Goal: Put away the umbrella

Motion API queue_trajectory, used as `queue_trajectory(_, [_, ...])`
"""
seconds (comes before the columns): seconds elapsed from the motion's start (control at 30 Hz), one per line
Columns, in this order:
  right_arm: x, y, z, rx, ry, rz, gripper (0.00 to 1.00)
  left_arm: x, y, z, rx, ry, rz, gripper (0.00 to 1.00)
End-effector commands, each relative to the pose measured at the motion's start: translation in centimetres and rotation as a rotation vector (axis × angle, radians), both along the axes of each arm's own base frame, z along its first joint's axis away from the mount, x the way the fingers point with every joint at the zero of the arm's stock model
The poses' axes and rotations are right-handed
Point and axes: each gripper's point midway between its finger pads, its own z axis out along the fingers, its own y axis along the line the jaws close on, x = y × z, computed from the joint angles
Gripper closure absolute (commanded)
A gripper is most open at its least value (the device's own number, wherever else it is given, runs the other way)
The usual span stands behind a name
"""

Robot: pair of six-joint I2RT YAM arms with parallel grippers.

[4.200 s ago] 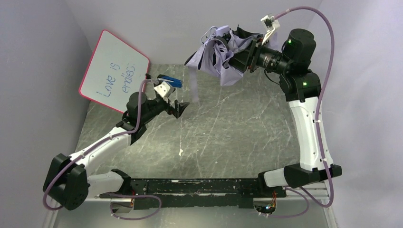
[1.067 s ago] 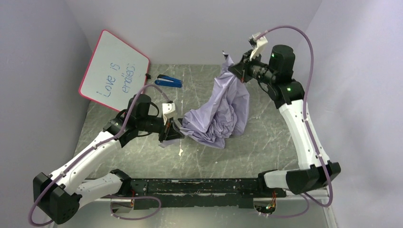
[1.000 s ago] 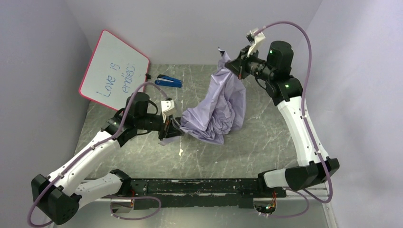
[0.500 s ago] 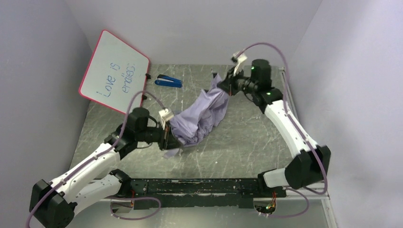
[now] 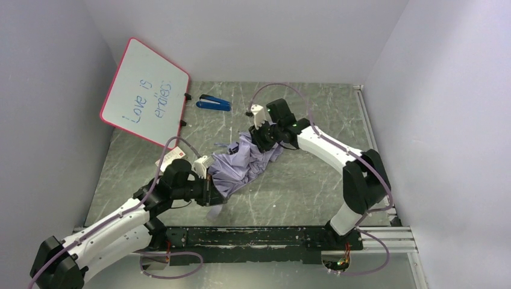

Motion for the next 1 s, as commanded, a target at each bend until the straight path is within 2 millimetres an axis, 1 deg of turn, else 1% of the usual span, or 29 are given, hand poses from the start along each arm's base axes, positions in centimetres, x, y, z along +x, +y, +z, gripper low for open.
queue_trajectory(0.0, [-0.9,0.6,-3.7,-0.105,0.065,0.052,0.73,0.4,0.8,-2.2,0.027,0.094,0.144,0.95])
queue_trajectory(0.07, [-1.1,0.7,-5.2,-0.143,0.099,0.058,0.67,0.0,1.1,-3.6,0.034,0.126,0.165,0.95])
queue_trajectory(0.1, [-1.0,0.7,-5.5,-0.156,0.104,0.048,0.63,-0.2,1.2,-4.2,0.036,0.141,0.172,0.95])
queue_trajectory(0.17, [-0.4,0.8,-4.9,-0.155,0.082,0.022,0.56,-0.6,1.2,-4.9,0.032,0.165,0.173,0.95])
queue_trajectory(0.23, [0.5,1.0,-2.6,-0.117,0.012,-0.007,0.49,-1.1,1.2,-5.5,0.037,0.185,0.164,0.95])
queue_trajectory(0.27, [1.0,1.1,-1.3,-0.098,-0.026,-0.026,0.43,-1.3,1.2,-5.7,0.042,0.19,0.159,0.95])
queue_trajectory(0.3, [1.4,1.0,0.3,-0.077,-0.068,-0.047,0.33,-1.5,1.2,-5.8,0.046,0.192,0.156,0.95])
queue_trajectory(0.33, [1.8,1.0,1.7,-0.06,-0.102,-0.068,0.26,-1.6,1.2,-5.9,0.049,0.194,0.154,0.95])
queue_trajectory(0.4, [2.2,0.9,4.3,-0.026,-0.149,-0.09,0.17,-1.7,1.2,-6.0,0.052,0.191,0.15,0.95])
queue_trajectory(0.47, [2.1,0.9,6.3,-0.008,-0.171,-0.095,0.13,-1.6,1.1,-5.9,0.052,0.186,0.149,0.95])
queue_trajectory(0.53, [1.8,0.8,7.8,0.009,-0.177,-0.101,0.1,-1.5,1.0,-5.8,0.057,0.18,0.144,0.95])
queue_trajectory(0.6, [1.2,1.1,8.9,0.03,-0.185,-0.095,0.06,-1.4,1.0,-5.8,0.065,0.174,0.142,0.95])
queue_trajectory(0.63, [0.8,1.3,9.1,0.035,-0.188,-0.088,0.02,-1.3,1.0,-5.8,0.067,0.169,0.142,0.95])
queue_trajectory(0.7, [0.1,2.0,8.9,0.031,-0.186,-0.07,0.01,-1.2,1.1,-5.8,0.069,0.162,0.146,0.95])
queue_trajectory(0.73, [-0.3,2.6,8.3,0.021,-0.174,-0.059,0.0,-1.2,1.1,-5.8,0.07,0.16,0.147,0.95])
queue_trajectory(0.87, [-1.6,5.0,5.2,-0.052,-0.18,-0.035,0.0,-1.2,1.0,-5.6,0.062,0.159,0.147,0.95])
queue_trajectory(0.97, [-2.0,6.1,2.3,-0.134,-0.199,-0.024,0.0,-1.2,0.9,-5.6,0.062,0.159,0.142,0.95])
